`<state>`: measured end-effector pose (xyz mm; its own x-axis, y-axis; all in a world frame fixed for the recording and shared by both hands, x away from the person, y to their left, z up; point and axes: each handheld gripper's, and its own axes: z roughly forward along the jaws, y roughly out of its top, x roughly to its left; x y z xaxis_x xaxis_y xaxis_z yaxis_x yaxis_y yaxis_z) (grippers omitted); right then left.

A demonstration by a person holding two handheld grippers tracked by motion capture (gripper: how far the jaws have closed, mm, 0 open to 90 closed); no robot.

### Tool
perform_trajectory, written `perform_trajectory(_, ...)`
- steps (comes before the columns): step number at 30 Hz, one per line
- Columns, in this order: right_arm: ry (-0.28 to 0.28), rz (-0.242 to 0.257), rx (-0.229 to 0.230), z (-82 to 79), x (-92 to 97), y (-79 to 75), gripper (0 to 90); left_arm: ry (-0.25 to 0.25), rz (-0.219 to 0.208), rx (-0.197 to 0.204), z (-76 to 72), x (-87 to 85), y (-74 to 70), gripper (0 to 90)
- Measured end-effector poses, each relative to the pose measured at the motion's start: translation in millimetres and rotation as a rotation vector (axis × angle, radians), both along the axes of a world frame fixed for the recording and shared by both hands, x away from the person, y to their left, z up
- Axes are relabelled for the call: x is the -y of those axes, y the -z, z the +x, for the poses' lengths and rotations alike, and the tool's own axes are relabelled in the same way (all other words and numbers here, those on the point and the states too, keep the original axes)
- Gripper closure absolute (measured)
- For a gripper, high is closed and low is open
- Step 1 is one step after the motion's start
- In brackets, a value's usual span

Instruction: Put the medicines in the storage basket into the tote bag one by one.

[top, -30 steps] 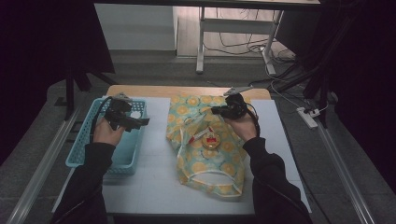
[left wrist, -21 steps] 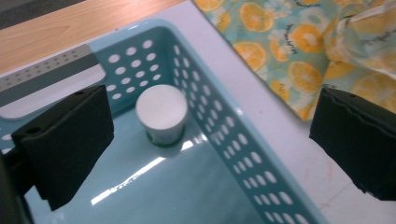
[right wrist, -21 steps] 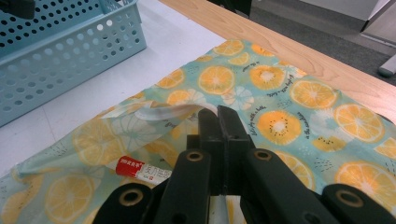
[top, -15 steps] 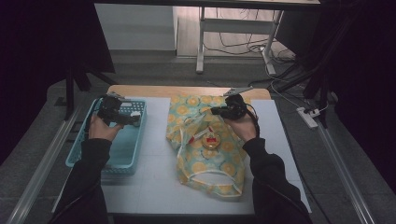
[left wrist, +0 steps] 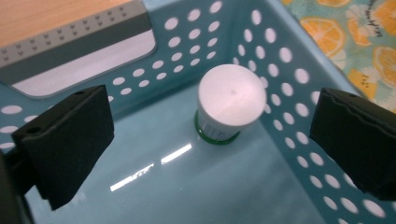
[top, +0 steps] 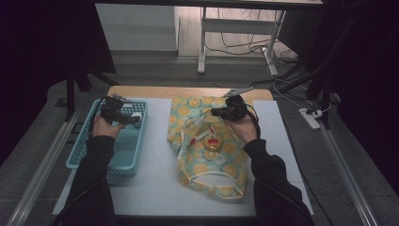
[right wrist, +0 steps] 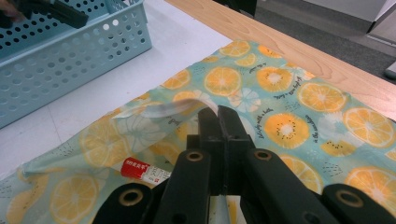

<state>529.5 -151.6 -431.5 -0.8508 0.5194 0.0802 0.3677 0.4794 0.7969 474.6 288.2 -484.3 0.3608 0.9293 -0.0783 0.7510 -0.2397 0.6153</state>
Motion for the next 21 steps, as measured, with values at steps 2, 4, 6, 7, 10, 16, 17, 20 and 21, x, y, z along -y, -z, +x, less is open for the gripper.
perform_trajectory(2,0.0,0.0,0.003,0.3,0.8,-0.4,90.0,-0.007,-0.002,-0.012,3.2,-0.3,3.4,1.6)
perform_trajectory(4,0.001,0.002,0.003,0.5,1.4,-1.0,90.0,-0.002,0.001,-0.019,5.5,0.6,5.8,1.8)
perform_trajectory(6,0.001,0.002,0.004,0.3,1.4,-1.3,90.0,0.005,0.009,-0.03,7.9,2.8,8.4,3.0)
perform_trajectory(7,0.0,0.002,0.004,0.2,1.3,-1.4,90.0,0.016,0.016,-0.034,9.2,4.5,9.6,3.4)
perform_trajectory(10,-0.001,0.002,0.004,-0.3,0.9,-1.5,90.0,0.026,0.039,-0.045,12.6,9.0,12.0,6.5)
perform_trajectory(16,-0.005,0.002,0.008,-1.7,0.3,-2.2,90.0,0.052,0.07,-0.056,17.2,15.4,14.8,19.9)
perform_trajectory(17,-0.006,0.001,0.007,-1.7,0.3,-2.4,90.0,0.056,0.073,-0.056,17.5,16.1,14.9,21.9)
perform_trajectory(20,-0.005,0.002,0.004,-2.2,0.4,-2.1,90.0,0.079,0.062,-0.061,17.8,16.7,15.2,31.5)
perform_trajectory(21,-0.005,0.002,0.003,-2.3,0.5,-2.0,90.0,0.083,0.059,-0.063,17.8,16.8,15.1,35.4)
